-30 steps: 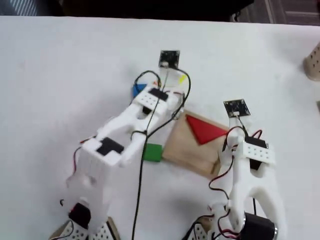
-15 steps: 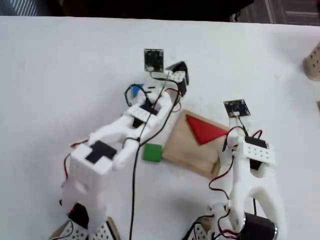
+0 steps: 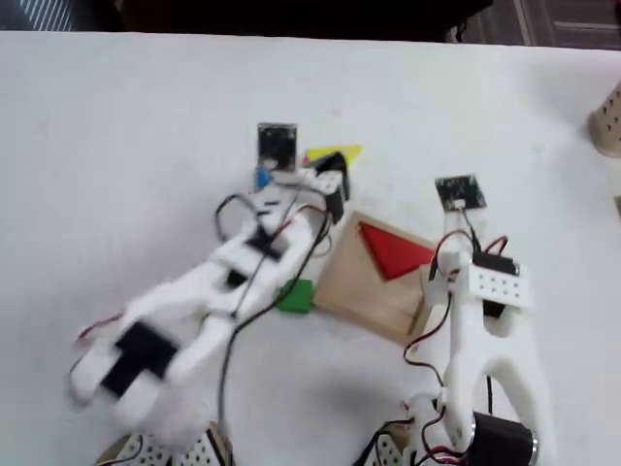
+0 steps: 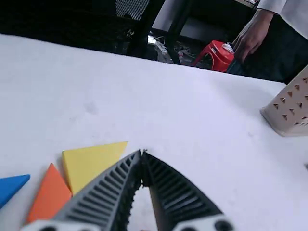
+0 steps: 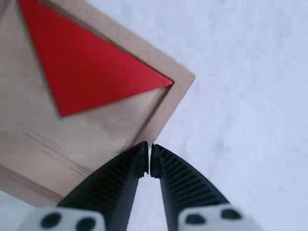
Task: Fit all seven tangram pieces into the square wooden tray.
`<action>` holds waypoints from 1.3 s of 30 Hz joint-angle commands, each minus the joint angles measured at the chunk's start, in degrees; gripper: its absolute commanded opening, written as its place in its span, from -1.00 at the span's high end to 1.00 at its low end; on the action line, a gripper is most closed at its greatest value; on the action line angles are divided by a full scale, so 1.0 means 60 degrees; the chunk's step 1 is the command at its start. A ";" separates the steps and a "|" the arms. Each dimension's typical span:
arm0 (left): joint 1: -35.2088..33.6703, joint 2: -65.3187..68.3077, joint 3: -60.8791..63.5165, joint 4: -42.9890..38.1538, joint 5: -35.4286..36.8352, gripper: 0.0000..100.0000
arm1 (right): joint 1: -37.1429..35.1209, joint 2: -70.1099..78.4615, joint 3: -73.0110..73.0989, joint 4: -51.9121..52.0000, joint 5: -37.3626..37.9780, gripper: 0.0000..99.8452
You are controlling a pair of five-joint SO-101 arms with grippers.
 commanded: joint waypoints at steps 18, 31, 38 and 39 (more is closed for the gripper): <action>-0.4930 -0.9414 0.2608 0.9319 0.0059 0.95 | -0.3304 0.5429 -0.7927 -0.0491 -0.2110 0.96; -0.5048 -0.6615 0.2623 0.7399 0.0073 0.95 | -0.3524 1.2549 -1.6659 -0.0593 -0.3604 0.96; -0.5033 -0.6527 0.2652 0.7282 0.0029 0.95 | -0.3656 1.5817 -2.1260 0.1121 -0.3575 0.96; -0.5033 -0.6527 0.2652 0.7282 0.0029 0.95 | -0.3641 1.6183 -2.1773 0.1531 -0.3531 0.96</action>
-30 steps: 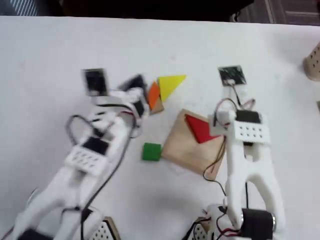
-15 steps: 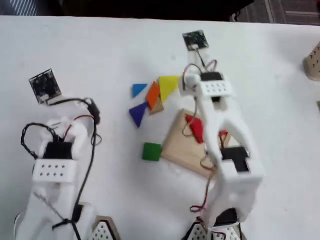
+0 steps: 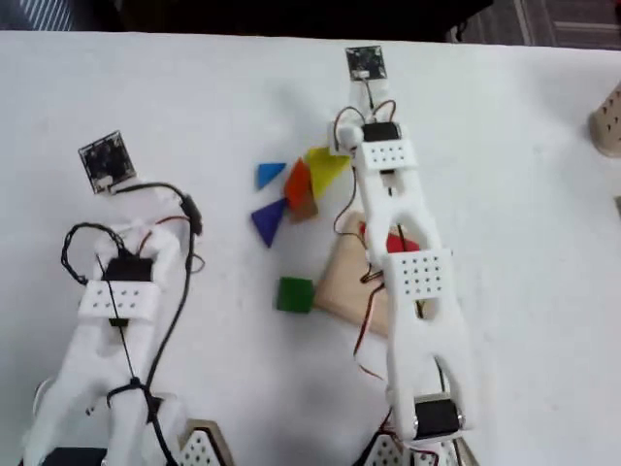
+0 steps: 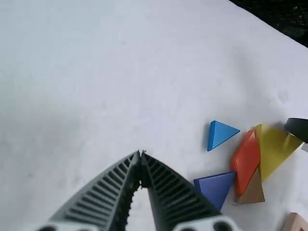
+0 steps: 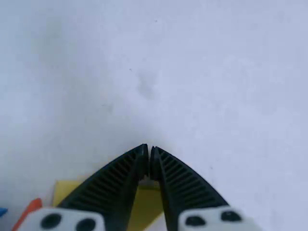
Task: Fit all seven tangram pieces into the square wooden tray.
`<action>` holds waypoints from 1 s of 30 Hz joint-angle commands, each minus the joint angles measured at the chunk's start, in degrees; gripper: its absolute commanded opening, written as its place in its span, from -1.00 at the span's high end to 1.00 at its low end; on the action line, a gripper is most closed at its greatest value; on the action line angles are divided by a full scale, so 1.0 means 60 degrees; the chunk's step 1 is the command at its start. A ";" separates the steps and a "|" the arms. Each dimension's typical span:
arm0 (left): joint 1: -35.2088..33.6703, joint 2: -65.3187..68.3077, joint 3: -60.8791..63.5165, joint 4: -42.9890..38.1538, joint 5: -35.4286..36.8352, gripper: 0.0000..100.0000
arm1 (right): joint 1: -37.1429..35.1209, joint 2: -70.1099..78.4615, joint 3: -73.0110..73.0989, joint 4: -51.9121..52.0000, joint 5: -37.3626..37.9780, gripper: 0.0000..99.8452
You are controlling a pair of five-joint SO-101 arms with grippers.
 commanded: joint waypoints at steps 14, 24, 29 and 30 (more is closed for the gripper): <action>0.0300 0.0022 -0.0088 -0.0264 0.0000 0.95 | -0.0300 0.1443 -0.4952 0.7114 0.2403 0.96; 0.0725 0.0081 -0.0073 -0.0293 0.0000 0.95 | -0.0388 0.1487 -0.4952 0.7304 0.2212 0.96; 0.0725 0.0095 -0.0073 -0.0322 0.0000 0.95 | -0.0432 0.1355 -0.4396 0.7348 0.2227 0.96; 0.0725 0.0095 -0.0073 -0.0322 0.0000 0.95 | -0.0462 0.1253 -0.4220 0.7348 0.2227 0.96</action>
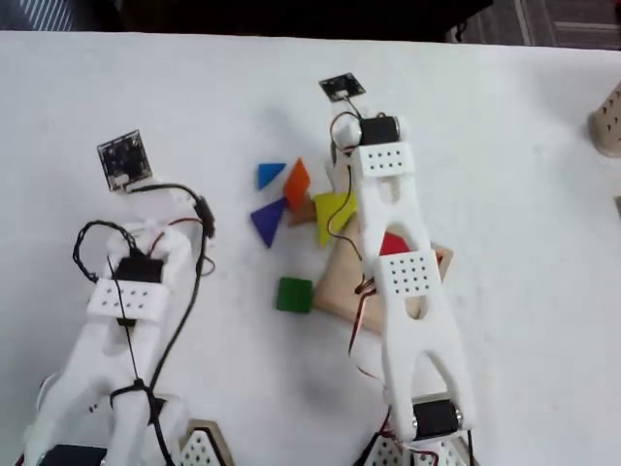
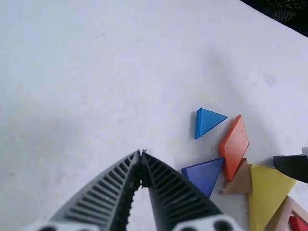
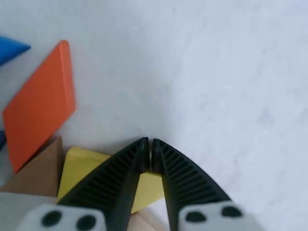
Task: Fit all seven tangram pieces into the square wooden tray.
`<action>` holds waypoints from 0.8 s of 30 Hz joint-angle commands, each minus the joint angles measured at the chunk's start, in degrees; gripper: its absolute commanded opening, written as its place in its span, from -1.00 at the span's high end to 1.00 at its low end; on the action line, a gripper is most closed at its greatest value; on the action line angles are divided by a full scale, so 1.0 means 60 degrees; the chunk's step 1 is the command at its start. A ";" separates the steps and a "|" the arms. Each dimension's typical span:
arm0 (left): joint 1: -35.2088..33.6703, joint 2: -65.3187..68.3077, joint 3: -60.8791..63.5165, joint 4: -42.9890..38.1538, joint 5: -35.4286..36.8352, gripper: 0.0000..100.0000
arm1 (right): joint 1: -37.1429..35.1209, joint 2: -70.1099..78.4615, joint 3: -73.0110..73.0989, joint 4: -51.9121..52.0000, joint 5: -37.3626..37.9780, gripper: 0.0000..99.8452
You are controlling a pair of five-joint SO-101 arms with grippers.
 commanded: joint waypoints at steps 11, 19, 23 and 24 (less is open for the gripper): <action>0.0168 0.0066 -0.0073 -0.0278 -0.0015 0.95 | -0.0212 -0.3055 0.5260 0.0168 -0.0278 0.96; 0.0432 0.0066 -0.0044 -0.0264 -0.0161 0.95 | -0.0125 -0.5560 0.9421 -0.1253 -0.0337 0.96; 0.1355 0.0066 -0.0015 -0.0264 -0.1993 0.95 | -0.0227 -0.7817 1.2879 -0.2835 -0.0337 0.96; 0.1575 0.0066 0.0000 -0.0264 -0.2432 0.95 | -0.0227 -0.8476 1.3832 -0.3289 -0.0337 0.96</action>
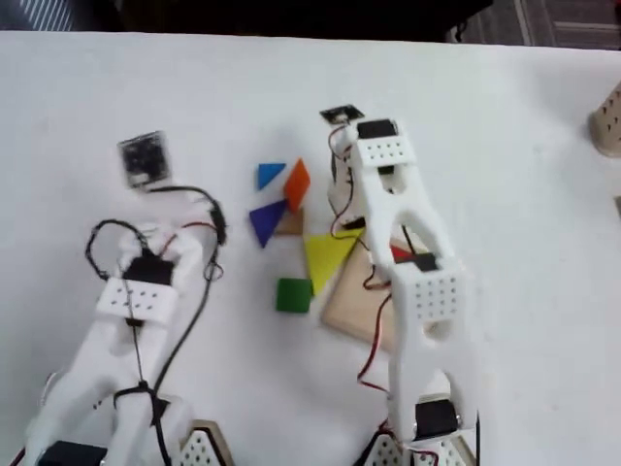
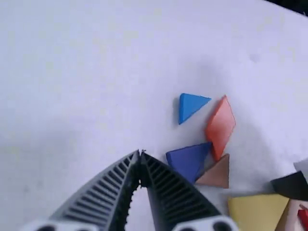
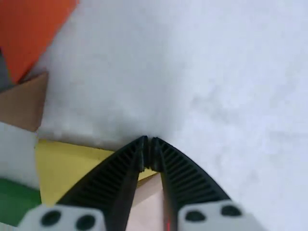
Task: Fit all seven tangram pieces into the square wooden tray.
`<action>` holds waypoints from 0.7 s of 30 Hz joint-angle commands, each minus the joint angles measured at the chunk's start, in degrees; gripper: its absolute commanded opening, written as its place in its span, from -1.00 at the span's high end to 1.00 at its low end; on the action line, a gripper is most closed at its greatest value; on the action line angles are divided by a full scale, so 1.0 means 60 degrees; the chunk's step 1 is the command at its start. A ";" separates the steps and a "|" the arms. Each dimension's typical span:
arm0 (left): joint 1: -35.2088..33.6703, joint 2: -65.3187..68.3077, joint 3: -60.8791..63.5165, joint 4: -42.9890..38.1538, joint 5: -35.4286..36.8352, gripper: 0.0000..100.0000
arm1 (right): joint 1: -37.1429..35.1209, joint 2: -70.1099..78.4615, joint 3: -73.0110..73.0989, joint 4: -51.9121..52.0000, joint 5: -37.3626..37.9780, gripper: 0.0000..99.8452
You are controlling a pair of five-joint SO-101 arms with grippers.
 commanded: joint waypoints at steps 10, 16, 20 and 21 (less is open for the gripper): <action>0.2440 0.0007 0.0176 -0.0015 -0.2227 0.73 | 0.0813 -0.8315 0.9304 -0.3304 0.0249 0.96; 0.3201 0.0007 0.0176 0.1172 -0.2256 0.25 | 0.2527 -0.9414 1.0549 -0.3363 0.0821 0.96; 0.3597 0.0007 0.0161 0.1363 -0.3267 0.22 | 0.3700 -0.9766 1.1575 -0.3890 0.1407 0.96; 0.3685 0.0007 0.0161 0.1480 -0.3678 0.22 | 0.3963 -0.9897 1.1868 -0.4081 0.1538 0.96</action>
